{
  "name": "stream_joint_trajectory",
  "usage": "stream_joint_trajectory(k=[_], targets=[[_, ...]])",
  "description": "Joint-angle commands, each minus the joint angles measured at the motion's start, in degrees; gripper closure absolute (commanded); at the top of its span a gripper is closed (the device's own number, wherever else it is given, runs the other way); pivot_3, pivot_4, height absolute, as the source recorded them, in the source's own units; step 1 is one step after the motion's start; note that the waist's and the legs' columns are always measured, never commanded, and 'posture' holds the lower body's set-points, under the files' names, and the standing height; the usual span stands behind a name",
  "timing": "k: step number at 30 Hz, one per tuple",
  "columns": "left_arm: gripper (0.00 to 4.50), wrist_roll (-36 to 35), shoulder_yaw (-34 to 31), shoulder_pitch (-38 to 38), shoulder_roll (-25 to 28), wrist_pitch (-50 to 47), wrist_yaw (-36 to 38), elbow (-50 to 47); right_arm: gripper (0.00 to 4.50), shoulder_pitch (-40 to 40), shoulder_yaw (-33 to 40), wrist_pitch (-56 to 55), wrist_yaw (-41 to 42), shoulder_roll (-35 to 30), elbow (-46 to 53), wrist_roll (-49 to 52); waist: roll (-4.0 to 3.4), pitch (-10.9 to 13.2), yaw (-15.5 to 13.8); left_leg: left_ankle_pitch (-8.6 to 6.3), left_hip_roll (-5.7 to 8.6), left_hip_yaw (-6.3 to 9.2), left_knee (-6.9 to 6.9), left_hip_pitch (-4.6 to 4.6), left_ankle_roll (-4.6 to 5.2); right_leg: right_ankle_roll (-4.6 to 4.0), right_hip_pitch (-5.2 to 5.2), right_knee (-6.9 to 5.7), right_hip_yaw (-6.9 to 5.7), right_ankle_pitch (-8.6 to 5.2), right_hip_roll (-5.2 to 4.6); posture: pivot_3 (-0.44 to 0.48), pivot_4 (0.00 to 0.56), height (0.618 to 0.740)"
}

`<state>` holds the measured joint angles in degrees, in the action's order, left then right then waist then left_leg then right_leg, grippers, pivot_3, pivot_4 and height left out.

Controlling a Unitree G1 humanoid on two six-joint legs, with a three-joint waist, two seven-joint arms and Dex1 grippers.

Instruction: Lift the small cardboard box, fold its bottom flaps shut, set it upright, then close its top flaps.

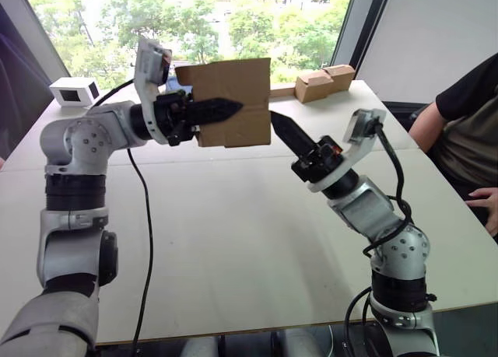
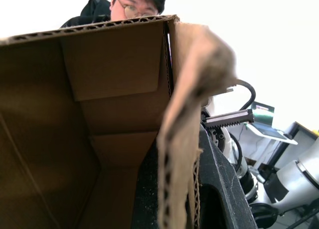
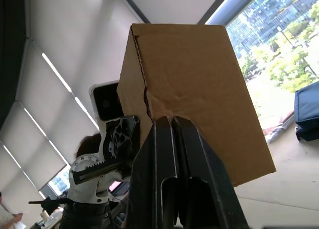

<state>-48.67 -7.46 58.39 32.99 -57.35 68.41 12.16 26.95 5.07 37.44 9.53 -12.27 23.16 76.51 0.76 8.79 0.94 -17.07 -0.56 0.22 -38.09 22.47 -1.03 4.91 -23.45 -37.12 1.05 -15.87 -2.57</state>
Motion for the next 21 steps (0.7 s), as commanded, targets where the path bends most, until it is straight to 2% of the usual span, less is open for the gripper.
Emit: stream_joint_trajectory(k=[1,5,12,16,21], targets=[[4.50,0.02,1.33,0.80,-0.65,-0.10,-0.21,-2.51,4.47,0.56,-3.03,2.28,1.32,-0.06,1.65,-0.69,0.00,0.00,-0.03,0.00,0.00,0.00,0.00,0.00,0.00,0.00,0.00,0.00,0.00,0.00,0.00,0.000,0.150,0.740],[4.50,0.88,1.80,1.15,0.16,-0.76,-0.26,-2.38,4.47,-0.44,0.42,2.45,1.53,-2.61,1.26,-0.68,0.00,0.00,-0.19,0.00,0.01,0.00,0.00,0.00,0.00,0.00,0.01,0.00,0.00,0.00,-0.01,0.000,0.150,0.740],[4.50,6.63,8.62,3.04,5.45,-0.37,1.25,-5.16,4.47,-6.54,7.99,5.48,3.67,-13.96,1.93,0.00,0.00,0.00,-0.16,0.00,0.04,0.00,0.01,0.01,0.00,0.00,0.01,0.04,0.00,0.00,-0.02,0.000,0.150,0.740],[4.50,17.74,21.01,5.73,10.25,4.28,4.22,-6.58,4.47,-11.30,10.43,8.33,6.64,-21.98,3.23,-1.86,-0.01,0.01,-0.23,0.00,0.03,0.00,0.01,0.00,0.01,0.00,0.02,0.05,0.01,0.00,0.04,0.000,0.150,0.740],[4.50,31.65,38.68,12.49,13.03,4.06,8.57,-4.91,4.47,-17.79,4.52,9.38,17.13,-36.14,10.32,-15.41,0.01,0.06,-0.31,-0.01,0.08,-0.01,0.03,0.00,0.03,0.09,0.05,0.11,0.05,-0.08,0.11,0.000,0.150,0.740]])
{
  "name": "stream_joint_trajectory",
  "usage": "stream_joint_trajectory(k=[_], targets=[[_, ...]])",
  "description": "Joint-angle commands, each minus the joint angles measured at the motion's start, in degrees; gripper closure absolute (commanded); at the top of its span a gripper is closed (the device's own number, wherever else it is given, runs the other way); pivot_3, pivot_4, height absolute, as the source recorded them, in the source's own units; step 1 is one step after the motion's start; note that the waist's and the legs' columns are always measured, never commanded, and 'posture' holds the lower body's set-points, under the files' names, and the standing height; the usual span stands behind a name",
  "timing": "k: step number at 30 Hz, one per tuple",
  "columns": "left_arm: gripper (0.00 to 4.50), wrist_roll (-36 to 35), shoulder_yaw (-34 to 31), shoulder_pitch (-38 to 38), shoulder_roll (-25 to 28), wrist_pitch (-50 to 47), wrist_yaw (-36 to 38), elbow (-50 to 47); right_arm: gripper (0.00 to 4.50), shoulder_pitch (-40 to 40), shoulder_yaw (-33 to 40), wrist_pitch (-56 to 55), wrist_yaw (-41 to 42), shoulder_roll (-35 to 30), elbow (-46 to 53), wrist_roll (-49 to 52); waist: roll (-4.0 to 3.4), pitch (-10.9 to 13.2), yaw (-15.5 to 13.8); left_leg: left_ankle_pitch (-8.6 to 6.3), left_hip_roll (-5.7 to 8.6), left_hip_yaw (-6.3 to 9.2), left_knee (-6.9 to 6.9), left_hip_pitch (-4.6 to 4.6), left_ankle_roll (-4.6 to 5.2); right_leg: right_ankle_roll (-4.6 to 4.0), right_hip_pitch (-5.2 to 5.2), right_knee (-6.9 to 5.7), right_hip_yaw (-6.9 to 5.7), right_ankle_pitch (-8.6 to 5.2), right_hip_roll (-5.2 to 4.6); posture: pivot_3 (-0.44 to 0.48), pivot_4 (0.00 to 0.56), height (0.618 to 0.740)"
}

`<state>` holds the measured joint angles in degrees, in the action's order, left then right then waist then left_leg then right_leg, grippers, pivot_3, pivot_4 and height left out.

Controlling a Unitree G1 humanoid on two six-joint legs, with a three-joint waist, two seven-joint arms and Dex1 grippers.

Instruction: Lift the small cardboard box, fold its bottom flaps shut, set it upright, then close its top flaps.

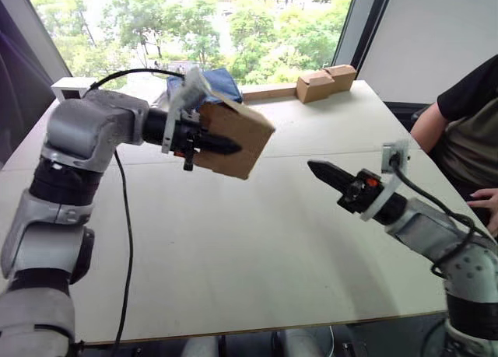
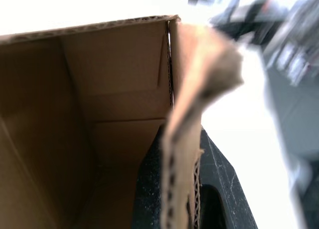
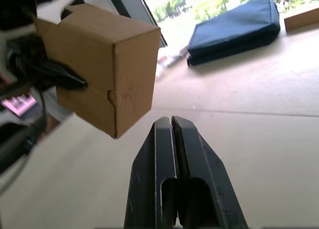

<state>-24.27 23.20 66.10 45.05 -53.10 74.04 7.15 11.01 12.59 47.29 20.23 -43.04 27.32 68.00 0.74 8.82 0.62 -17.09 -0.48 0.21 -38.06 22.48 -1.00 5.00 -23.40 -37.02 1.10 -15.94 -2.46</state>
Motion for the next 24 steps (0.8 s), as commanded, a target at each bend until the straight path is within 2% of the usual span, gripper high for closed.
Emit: stream_joint_trajectory(k=[1,3,6,9,12,16,24], targets=[[4.50,9.62,10.96,6.08,0.75,-0.22,3.63,0.23,4.47,-2.67,-4.38,-0.82,8.34,-7.48,7.75,-9.23,0.06,0.04,0.01,-0.01,0.01,0.00,-0.02,0.02,0.01,0.03,-0.01,0.01,0.02,-0.03,0.02,0.000,0.150,0.740],[4.50,13.50,16.01,7.82,0.78,1.90,6.73,-0.83,4.47,-3.50,-7.60,-1.86,11.51,-10.98,10.76,-14.02,0.11,0.09,0.14,-0.04,0.03,0.02,-0.02,0.04,0.07,0.07,0.00,0.04,0.04,-0.06,0.06,0.000,0.150,0.740],[4.50,16.99,19.98,9.16,0.28,6.03,11.40,-2.10,4.47,-3.79,-12.98,-3.97,14.04,-14.25,13.24,-22.46,0.09,0.15,0.24,-0.09,0.00,-0.01,-0.03,0.03,0.16,0.10,-0.02,0.04,0.12,-0.08,0.11,0.000,0.150,0.740],[4.50,21.48,23.76,9.68,-1.35,7.18,12.64,-1.94,4.47,-3.77,-16.81,-5.30,14.20,-14.84,14.59,-28.71,0.14,0.19,0.04,-0.09,-0.03,0.00,-0.04,0.03,0.16,0.09,-0.03,0.04,0.12,-0.08,0.11,0.000,0.150,0.740],[4.50,26.15,27.54,8.26,-3.38,6.26,11.55,-2.72,4.47,-4.15,-18.48,-5.71,12.55,-12.35,15.48,-31.87,0.16,0.20,-0.08,-0.09,-0.02,0.00,-0.09,0.03,0.17,0.10,0.00,0.03,0.13,-0.09,0.09,0.000,0.150,0.740],[4.50,29.19,31.16,8.13,-6.51,0.09,11.39,-3.96,4.47,-5.35,-20.08,-5.64,10.31,-8.53,15.63,-34.90,0.20,0.22,-0.13,-0.09,0.00,0.05,-0.13,0.05,0.17,0.11,0.04,0.02,0.14,-0.09,0.09,0.000,0.150,0.740],[4.50,28.40,32.63,7.59,-8.17,-8.02,12.03,-11.11,4.47,-4.38,-21.72,-4.49,8.86,-3.40,14.56,-38.46,0.22,0.23,0.04,-0.09,-0.01,0.09,-0.13,0.03,0.17,0.15,0.03,-0.06,0.17,-0.11,0.11,0.000,0.150,0.740]])
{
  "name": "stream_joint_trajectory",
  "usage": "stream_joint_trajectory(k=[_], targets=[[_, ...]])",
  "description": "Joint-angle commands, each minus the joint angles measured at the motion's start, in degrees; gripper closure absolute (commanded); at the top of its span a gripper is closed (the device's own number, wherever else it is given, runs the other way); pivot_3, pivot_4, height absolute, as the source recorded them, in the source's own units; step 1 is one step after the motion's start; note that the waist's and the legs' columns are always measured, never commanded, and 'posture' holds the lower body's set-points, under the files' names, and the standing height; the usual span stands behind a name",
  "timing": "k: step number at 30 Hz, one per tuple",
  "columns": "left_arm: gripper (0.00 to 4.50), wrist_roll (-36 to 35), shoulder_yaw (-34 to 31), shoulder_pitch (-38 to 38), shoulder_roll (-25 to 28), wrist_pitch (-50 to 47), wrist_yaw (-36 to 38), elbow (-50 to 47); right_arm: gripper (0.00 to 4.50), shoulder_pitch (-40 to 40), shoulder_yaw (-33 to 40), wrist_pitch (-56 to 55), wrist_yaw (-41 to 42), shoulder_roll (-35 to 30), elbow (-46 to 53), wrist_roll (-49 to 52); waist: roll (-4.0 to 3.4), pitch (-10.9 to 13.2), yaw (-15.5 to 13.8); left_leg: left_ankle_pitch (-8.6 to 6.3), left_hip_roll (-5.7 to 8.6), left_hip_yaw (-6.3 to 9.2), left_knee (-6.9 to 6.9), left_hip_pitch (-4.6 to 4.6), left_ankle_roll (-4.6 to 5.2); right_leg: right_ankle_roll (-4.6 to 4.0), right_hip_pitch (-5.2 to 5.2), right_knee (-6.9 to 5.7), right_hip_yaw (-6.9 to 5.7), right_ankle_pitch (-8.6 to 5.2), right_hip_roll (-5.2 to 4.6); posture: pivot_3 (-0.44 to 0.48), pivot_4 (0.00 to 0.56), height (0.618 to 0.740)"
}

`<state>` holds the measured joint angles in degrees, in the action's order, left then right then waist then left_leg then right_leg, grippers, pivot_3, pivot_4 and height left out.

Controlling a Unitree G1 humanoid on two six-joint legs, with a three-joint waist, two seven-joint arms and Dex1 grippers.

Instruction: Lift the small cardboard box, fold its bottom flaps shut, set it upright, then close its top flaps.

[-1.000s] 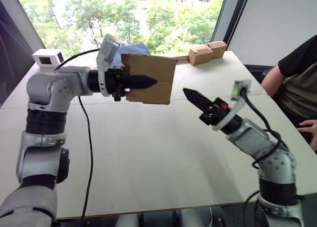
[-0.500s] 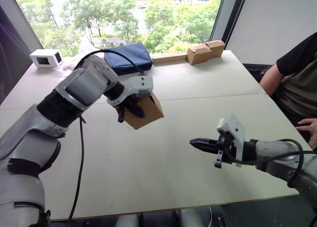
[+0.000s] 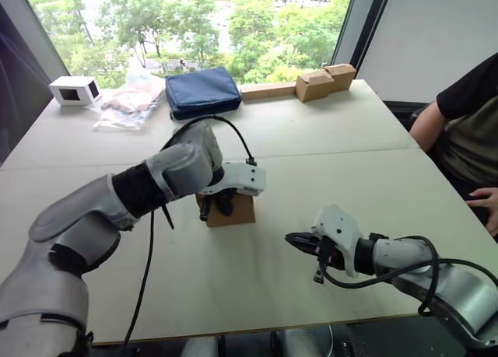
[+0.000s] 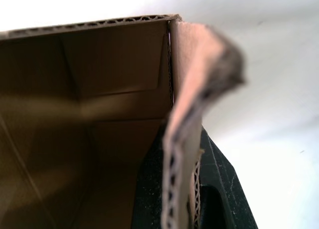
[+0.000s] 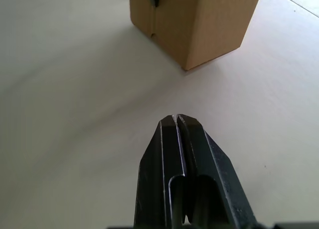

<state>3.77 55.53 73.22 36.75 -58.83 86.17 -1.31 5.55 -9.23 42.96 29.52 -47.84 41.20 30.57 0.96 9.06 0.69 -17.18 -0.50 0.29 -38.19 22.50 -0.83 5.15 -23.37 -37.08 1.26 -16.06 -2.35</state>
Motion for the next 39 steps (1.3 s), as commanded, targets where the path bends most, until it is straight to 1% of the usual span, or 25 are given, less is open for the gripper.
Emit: stream_joint_trajectory(k=[1,6,9,13,14,15,16,19,22,24,26,29,30,31,33,36,39], targets=[[4.50,0.32,0.37,0.30,0.32,-2.65,-0.16,-3.16,4.47,1.26,0.04,0.14,-0.46,1.89,0.70,-1.28,0.00,0.00,-0.04,0.00,0.00,0.01,0.00,-0.01,0.00,0.00,0.00,-0.02,0.00,0.00,0.01,0.000,0.150,0.740],[4.50,-0.61,0.51,-0.91,0.88,-5.87,-0.82,-6.02,4.47,2.02,-0.17,1.20,-0.21,3.22,0.77,-2.14,0.00,0.00,-0.04,0.00,0.01,0.00,0.00,-0.01,0.00,0.00,0.00,-0.02,0.00,0.00,-0.01,0.000,0.150,0.740],[3.84,-1.18,-0.14,-0.84,0.72,-7.10,-1.68,-6.76,4.50,2.21,0.17,1.58,0.28,3.85,0.51,-2.09,0.00,0.00,-0.17,0.00,0.02,0.01,-0.02,-0.01,0.00,0.00,0.01,-0.03,0.00,0.00,-0.03,0.000,0.150,0.740],[2.36,-2.79,-1.32,0.18,0.88,-9.40,-2.14,-7.19,4.50,2.66,0.26,1.81,1.54,4.00,-0.01,-2.28,0.00,0.00,-0.11,0.00,0.03,0.01,-0.04,-0.01,0.00,0.00,0.03,-0.04,0.00,0.00,-0.04,0.000,0.150,0.740],[2.19,-3.54,-1.94,0.68,0.83,-10.42,-2.12,-7.04,4.50,2.83,0.30,1.87,1.90,3.99,-0.16,-2.27,0.00,0.00,-0.09,0.00,0.03,0.01,-0.04,-0.01,0.00,0.00,0.03,-0.04,0.00,0.00,-0.04,0.000,0.150,0.740],[1.75,-4.53,-2.65,1.36,0.69,-11.74,-1.99,-6.66,4.50,3.02,0.30,1.95,2.25,3.98,-0.29,-2.26,0.00,0.00,-0.08,0.00,0.03,0.01,-0.04,-0.01,0.00,0.00,0.03,-0.05,-0.01,0.00,-0.04,0.000,0.150,0.740],[1.49,-5.83,-3.45,2.42,0.75,-12.81,-1.40,-6.34,4.50,3.06,0.41,1.97,2.67,3.98,-0.36,-2.15,0.00,0.00,-0.08,0.00,0.03,0.01,-0.04,-0.01,0.00,0.00,0.02,-0.05,-0.01,0.00,-0.03,0.000,0.150,0.740],[1.49,-10.48,-6.89,5.62,0.02,-17.04,-0.48,-4.64,4.50,2.86,1.00,1.93,3.87,4.15,-0.56,-1.53,0.00,0.00,-0.12,0.00,0.04,0.02,-0.05,0.00,0.00,0.00,0.02,-0.06,-0.01,0.00,-0.04,0.000,0.150,0.740],[1.49,-14.42,-10.73,8.30,-0.21,-18.05,0.22,-2.29,4.50,3.00,1.47,1.62,5.22,3.91,-1.54,-1.57,0.00,0.00,-0.08,0.00,0.05,0.01,-0.05,-0.02,0.00,0.02,0.03,-0.06,-0.01,-0.01,-0.05,0.000,0.150,0.740],[1.49,-15.61,-12.38,8.24,1.68,-16.05,0.39,-1.34,4.50,3.57,1.28,1.16,6.44,3.85,-2.88,-1.94,-0.01,0.00,-0.05,0.00,0.05,0.01,-0.05,-0.02,0.00,0.02,0.03,-0.06,-0.01,-0.01,-0.04,0.000,0.150,0.740],[1.49,-18.77,-15.46,8.36,3.02,-17.17,1.50,-0.27,4.50,4.28,2.08,1.17,7.44,4.61,-3.96,-0.82,-0.02,-0.01,0.15,0.00,0.04,0.01,-0.05,-0.03,0.00,0.02,0.02,-0.07,-0.01,-0.01,-0.04,0.000,0.150,0.740],[1.49,-24.22,-23.34,7.83,3.79,-18.89,1.69,1.19,4.50,4.91,5.36,1.44,8.34,6.18,-5.69,1.88,-0.02,-0.01,0.09,0.00,-0.02,0.01,-0.03,-0.05,0.00,0.00,-0.02,-0.11,0.01,-0.02,0.03,0.000,0.150,0.740],[1.49,-25.30,-28.02,6.82,2.89,-18.78,-0.60,2.35,4.50,5.16,6.41,1.29,8.46,6.66,-6.58,2.39,-0.02,-0.01,0.06,0.00,-0.03,0.01,-0.03,-0.04,0.00,-0.01,-0.02,-0.12,0.00,-0.02,0.03,0.000,0.150,0.740],[1.49,-26.12,-35.51,5.04,0.44,-17.71,-5.17,3.87,4.50,5.60,7.45,1.05,8.39,7.27,-7.75,2.69,-0.04,-0.02,-0.01,0.00,-0.02,0.01,-0.04,-0.05,0.00,0.00,-0.01,-0.13,0.00,-0.02,0.02,0.000,0.150,0.740],[1.49,-26.61,-46.81,1.28,-3.29,-15.12,-13.65,5.00,4.50,6.37,9.05,0.70,8.28,8.26,-9.72,3.08,-0.02,-0.01,-0.19,0.00,0.00,0.02,-0.09,-0.06,0.00,0.00,0.03,-0.17,-0.04,-0.02,-0.07,0.000,0.150,0.740],[1.49,-24.99,-59.14,-9.15,-6.40,-11.10,-26.37,-0.28,4.50,8.20,10.59,0.02,7.14,10.31,-13.07,2.80,-0.08,-0.05,0.05,0.00,0.05,0.00,-0.15,-0.12,0.00,0.01,0.11,-0.19,-0.03,-0.01,-0.17,0.000,0.150,0.740],[1.49,-23.27,-66.07,-24.00,-9.22,-5.72,-36.23,-9.01,4.50,10.14,10.63,-0.46,6.36,12.02,-16.23,1.95,-0.16,-0.10,0.40,0.01,0.00,-0.03,-0.08,-0.15,-0.01,0.00,0.05,-0.20,0.10,0.00,-0.22,0.000,0.150,0.740]])
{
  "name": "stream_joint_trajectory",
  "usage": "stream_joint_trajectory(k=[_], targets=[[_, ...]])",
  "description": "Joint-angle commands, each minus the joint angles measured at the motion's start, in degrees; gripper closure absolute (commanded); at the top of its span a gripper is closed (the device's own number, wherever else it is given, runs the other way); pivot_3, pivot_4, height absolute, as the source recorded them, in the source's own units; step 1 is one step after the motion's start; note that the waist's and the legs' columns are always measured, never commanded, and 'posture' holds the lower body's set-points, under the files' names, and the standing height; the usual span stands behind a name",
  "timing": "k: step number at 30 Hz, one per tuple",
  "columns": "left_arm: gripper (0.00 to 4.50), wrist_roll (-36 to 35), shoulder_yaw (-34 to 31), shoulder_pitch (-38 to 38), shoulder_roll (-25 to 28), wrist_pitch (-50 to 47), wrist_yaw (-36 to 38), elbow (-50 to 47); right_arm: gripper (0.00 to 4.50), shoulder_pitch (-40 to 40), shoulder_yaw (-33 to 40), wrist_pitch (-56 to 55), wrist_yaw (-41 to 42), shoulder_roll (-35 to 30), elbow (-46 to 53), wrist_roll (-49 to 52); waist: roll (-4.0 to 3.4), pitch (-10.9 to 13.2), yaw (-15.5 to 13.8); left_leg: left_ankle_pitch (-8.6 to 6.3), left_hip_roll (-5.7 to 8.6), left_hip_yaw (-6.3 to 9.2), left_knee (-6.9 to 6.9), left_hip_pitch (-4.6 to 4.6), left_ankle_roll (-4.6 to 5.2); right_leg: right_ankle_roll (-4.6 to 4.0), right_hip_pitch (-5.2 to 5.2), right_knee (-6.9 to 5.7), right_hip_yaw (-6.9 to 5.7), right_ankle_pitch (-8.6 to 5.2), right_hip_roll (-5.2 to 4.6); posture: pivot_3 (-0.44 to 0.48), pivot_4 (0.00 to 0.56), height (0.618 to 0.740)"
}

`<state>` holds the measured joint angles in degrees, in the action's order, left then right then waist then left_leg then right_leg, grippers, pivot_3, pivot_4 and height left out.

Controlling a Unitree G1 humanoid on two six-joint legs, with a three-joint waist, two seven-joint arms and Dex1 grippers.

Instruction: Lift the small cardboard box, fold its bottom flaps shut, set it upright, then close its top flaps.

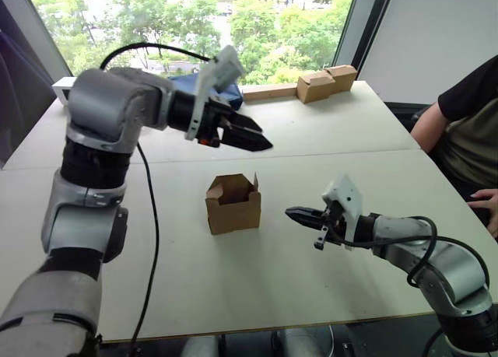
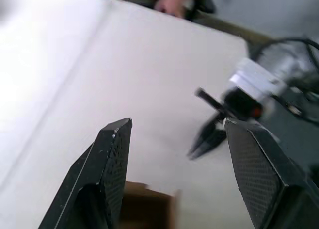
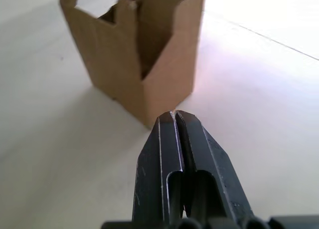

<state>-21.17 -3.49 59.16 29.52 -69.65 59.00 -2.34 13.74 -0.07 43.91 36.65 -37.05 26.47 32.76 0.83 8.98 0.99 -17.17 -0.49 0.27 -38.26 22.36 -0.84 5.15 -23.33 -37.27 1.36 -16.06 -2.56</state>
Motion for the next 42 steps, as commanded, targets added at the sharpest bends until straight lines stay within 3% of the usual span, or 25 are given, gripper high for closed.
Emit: stream_joint_trajectory(k=[1,2,6,11,16,21,33,42], targets=[[1.49,2.31,-8.31,-14.49,-3.06,7.17,-11.79,-10.10,4.50,2.43,0.99,-1.75,-0.75,1.46,-2.42,-0.87,-0.08,-0.05,0.07,0.00,-0.02,-0.02,0.02,0.00,-0.01,-0.01,-0.03,-0.01,0.04,0.01,-0.02,0.000,0.150,0.740],[1.49,3.19,-8.76,-18.25,-3.94,8.68,-14.62,-11.62,4.50,2.83,0.45,-2.28,-0.61,1.54,-3.33,-1.65,-0.01,-0.01,-0.18,0.00,-0.04,-0.02,0.03,0.01,-0.01,-0.01,-0.06,-0.03,0.06,0.01,-0.03,0.000,0.150,0.740],[2.41,1.34,-16.25,-27.61,-10.81,10.87,-24.48,-16.47,4.50,3.94,-0.97,-4.41,-0.77,2.00,-7.14,-4.94,0.13,0.03,-1.50,0.17,0.02,0.07,0.00,0.14,-0.30,-0.04,-0.11,-0.07,-0.03,0.04,-0.13,0.000,0.150,0.740],[4.39,1.98,-17.90,-38.25,-12.55,16.04,-29.79,-23.02,4.50,3.46,-1.37,-7.16,-0.88,3.21,-10.12,-7.23,0.14,-0.02,-1.66,0.15,0.17,0.05,0.00,0.06,-0.30,-0.02,0.02,-0.03,-0.01,0.06,-0.29,0.000,0.150,0.740],[4.45,3.05,-14.71,-49.00,-11.93,21.57,-31.42,-25.90,4.50,1.55,-3.77,-10.06,-0.43,4.53,-12.01,-10.38,0.14,-0.03,-1.62,0.15,0.14,0.05,0.03,0.02,-0.30,-0.02,0.01,-0.03,-0.02,0.06,-0.28,0.000,0.150,0.740],[4.45,2.28,-10.96,-54.01,-11.99,23.33,-31.73,-24.90,4.50,2.21,-7.65,-11.99,-0.69,6.51,-13.50,-13.92,0.13,-0.04,-1.59,0.15,0.14,0.06,0.05,0.00,-0.30,-0.03,0.04,-0.02,-0.03,0.06,-0.28,0.000,0.150,0.740],[4.45,3.39,-2.15,-56.18,-10.45,30.22,-31.00,-21.51,4.50,4.89,-11.26,-16.21,0.17,11.09,-19.19,-18.99,0.12,-0.05,-1.44,0.15,0.14,0.05,0.07,0.00,-0.30,-0.04,0.04,0.01,-0.06,0.06,-0.28,0.000,0.150,0.740],[4.45,-1.14,1.19,-55.66,-10.57,26.68,-29.66,-24.04,4.50,5.14,-12.71,-16.35,3.25,11.90,-19.21,-19.21,0.12,-0.05,-1.34,0.15,0.13,0.06,0.08,0.00,-0.29,-0.03,0.04,0.01,-0.06,0.06,-0.28,0.000,0.150,0.740]])
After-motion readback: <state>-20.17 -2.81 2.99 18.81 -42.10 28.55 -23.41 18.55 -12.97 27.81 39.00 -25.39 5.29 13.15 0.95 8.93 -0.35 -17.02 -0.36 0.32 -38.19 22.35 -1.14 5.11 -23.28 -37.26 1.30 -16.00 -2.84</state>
